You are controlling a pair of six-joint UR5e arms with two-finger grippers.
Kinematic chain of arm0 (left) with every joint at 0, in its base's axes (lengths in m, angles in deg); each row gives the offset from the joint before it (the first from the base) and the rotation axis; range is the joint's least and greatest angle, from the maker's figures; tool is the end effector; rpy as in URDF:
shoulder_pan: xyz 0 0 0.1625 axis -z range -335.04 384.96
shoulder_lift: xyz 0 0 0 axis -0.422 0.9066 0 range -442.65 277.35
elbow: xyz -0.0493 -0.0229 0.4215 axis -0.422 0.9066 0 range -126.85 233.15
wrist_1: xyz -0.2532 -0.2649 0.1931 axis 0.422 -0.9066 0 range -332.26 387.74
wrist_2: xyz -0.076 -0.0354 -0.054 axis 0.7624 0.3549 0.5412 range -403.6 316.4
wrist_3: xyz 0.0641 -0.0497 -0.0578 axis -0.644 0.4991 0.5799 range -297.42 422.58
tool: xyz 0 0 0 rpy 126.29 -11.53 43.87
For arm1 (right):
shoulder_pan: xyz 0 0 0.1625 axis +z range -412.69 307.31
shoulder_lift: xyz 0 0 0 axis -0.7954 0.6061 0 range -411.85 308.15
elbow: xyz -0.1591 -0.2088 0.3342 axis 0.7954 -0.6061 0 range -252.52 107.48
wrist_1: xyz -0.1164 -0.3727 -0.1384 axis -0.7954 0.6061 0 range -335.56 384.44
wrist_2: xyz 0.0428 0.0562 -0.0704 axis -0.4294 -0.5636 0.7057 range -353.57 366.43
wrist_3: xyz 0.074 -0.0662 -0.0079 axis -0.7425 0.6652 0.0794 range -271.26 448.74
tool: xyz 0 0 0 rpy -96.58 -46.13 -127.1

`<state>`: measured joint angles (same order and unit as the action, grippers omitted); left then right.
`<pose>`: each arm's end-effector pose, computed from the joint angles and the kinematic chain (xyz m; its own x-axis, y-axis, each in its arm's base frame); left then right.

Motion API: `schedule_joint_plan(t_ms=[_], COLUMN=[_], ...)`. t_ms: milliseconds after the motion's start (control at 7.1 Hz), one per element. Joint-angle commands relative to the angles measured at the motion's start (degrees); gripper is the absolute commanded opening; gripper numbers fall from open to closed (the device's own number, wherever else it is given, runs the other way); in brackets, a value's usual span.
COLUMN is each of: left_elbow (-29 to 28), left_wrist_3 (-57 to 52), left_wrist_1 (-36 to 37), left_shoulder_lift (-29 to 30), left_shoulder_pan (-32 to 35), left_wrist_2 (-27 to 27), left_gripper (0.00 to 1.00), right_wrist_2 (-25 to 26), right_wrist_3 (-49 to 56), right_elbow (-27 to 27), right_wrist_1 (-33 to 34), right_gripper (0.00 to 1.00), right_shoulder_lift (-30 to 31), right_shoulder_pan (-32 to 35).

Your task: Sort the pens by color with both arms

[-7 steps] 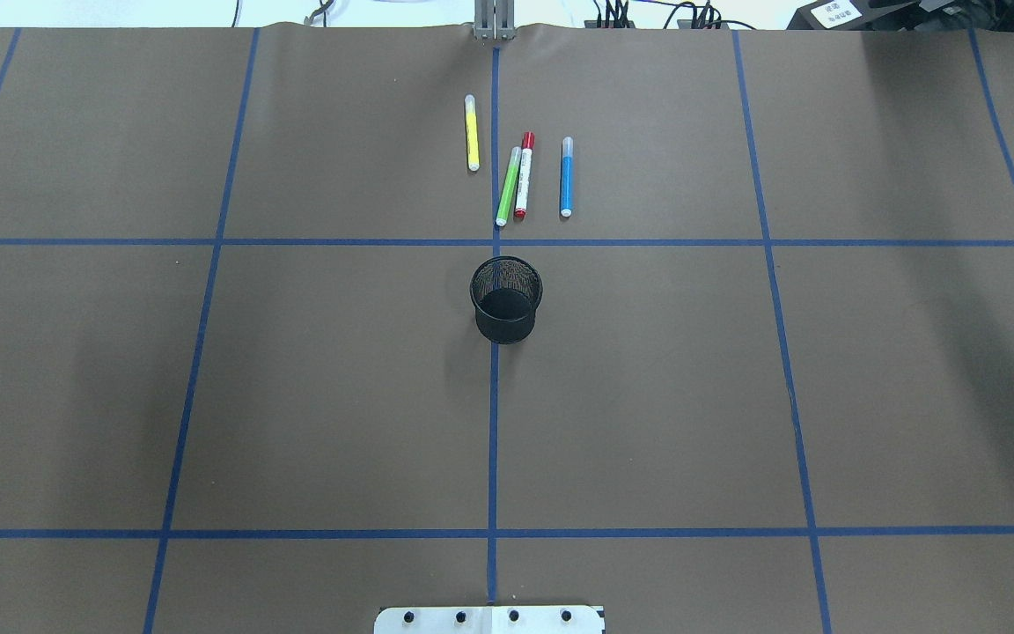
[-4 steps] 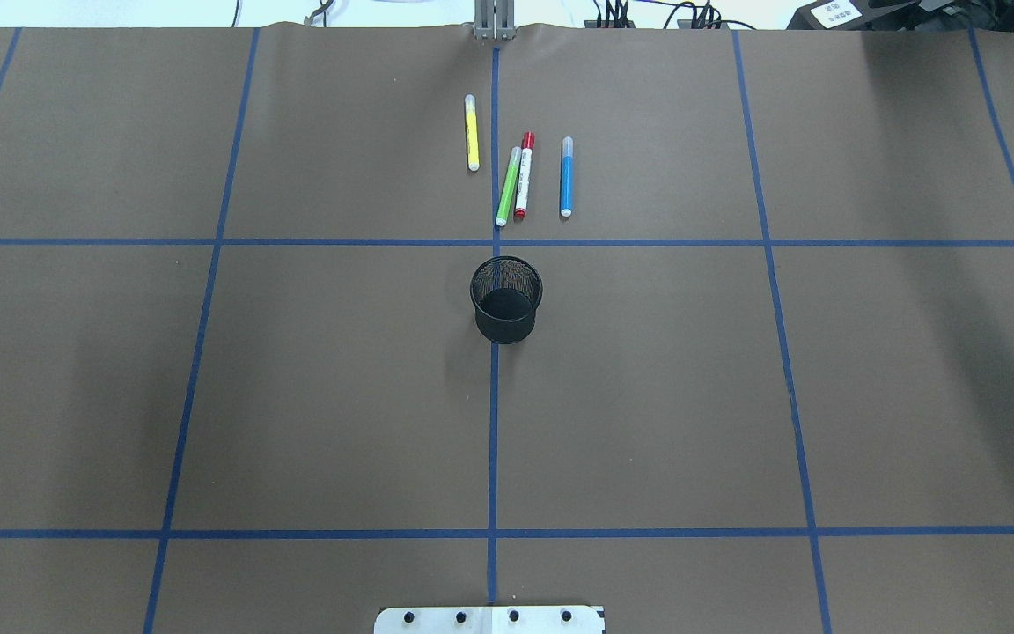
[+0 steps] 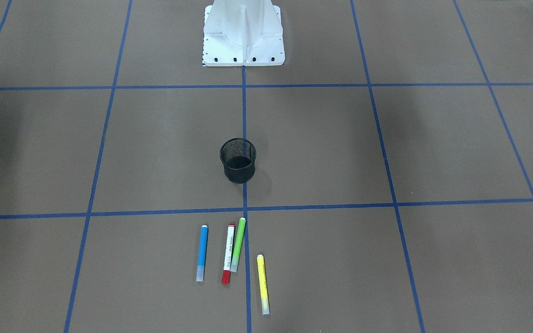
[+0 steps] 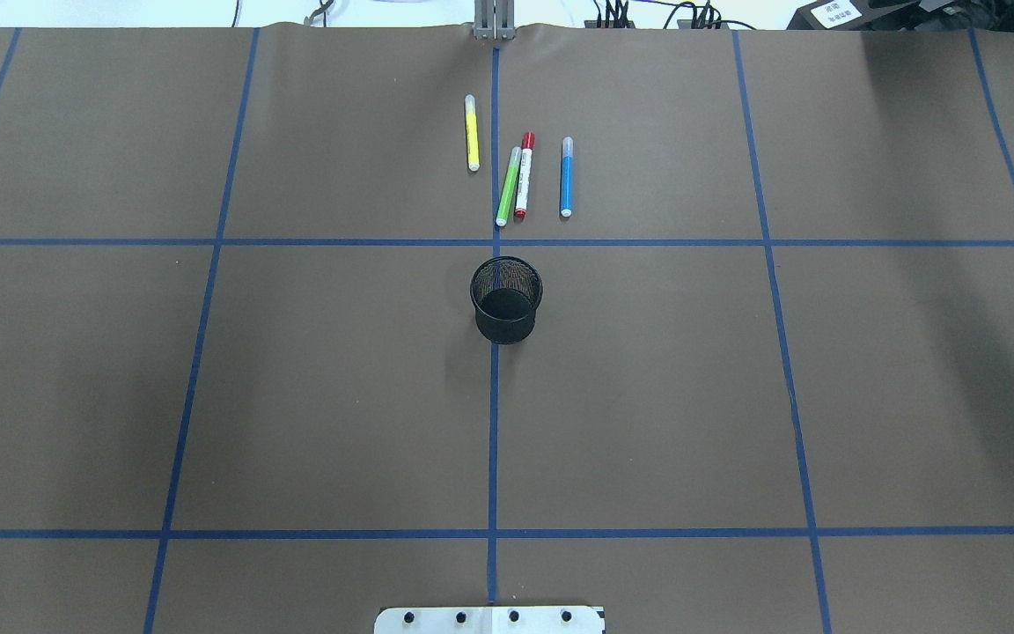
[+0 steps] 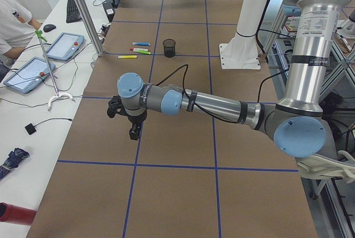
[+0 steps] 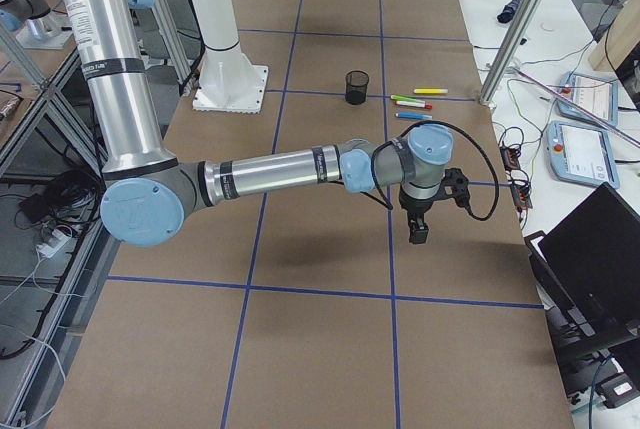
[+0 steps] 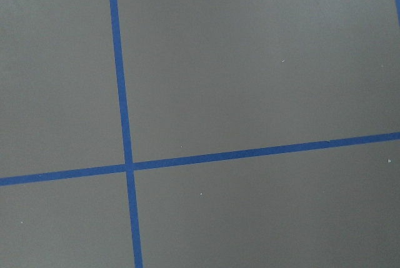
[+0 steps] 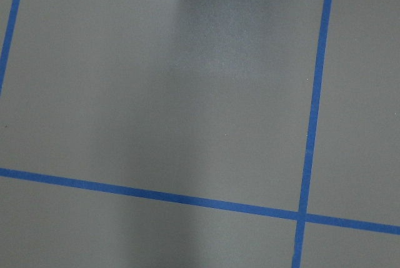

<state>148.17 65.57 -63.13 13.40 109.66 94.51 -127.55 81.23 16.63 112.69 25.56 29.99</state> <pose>-0.0089 -0.5442 0.5543 0.6545 0.1639 -0.7380 -0.0563 0.9841 0.1686 -0.0116 -0.5938 0.5440 0.7033 -0.1241 0.7000 0.0322 0.9892 0.1430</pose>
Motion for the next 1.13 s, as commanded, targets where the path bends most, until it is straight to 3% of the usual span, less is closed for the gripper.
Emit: schedule_joint_plan(t_ms=[0, 564, 987], left_elbow=[-0.1, 0.52, 5.06], left_wrist_3=[-2.37, -2.46, -1.94], left_wrist_1=[1.22, 0.61, 0.7], left_shoulder_lift=[-1.82, -4.57, -5.34], left_shoulder_pan=[0.29, 0.56, 1.08], left_wrist_2=[-0.64, -0.82, -0.9], left_gripper=[0.99, 0.99, 0.99], right_wrist_2=[0.13, 1.61, 2.94], right_wrist_3=[0.22, 0.92, 0.92], right_elbow=[0.15, 2.25, 5.07], right_wrist_1=[7.17, 7.29, 7.29], right_gripper=[0.99, 0.99, 0.99], right_shoulder_lift=[-2.78, -0.25, 0.64], right_shoulder_pan=[0.54, 0.55, 0.46])
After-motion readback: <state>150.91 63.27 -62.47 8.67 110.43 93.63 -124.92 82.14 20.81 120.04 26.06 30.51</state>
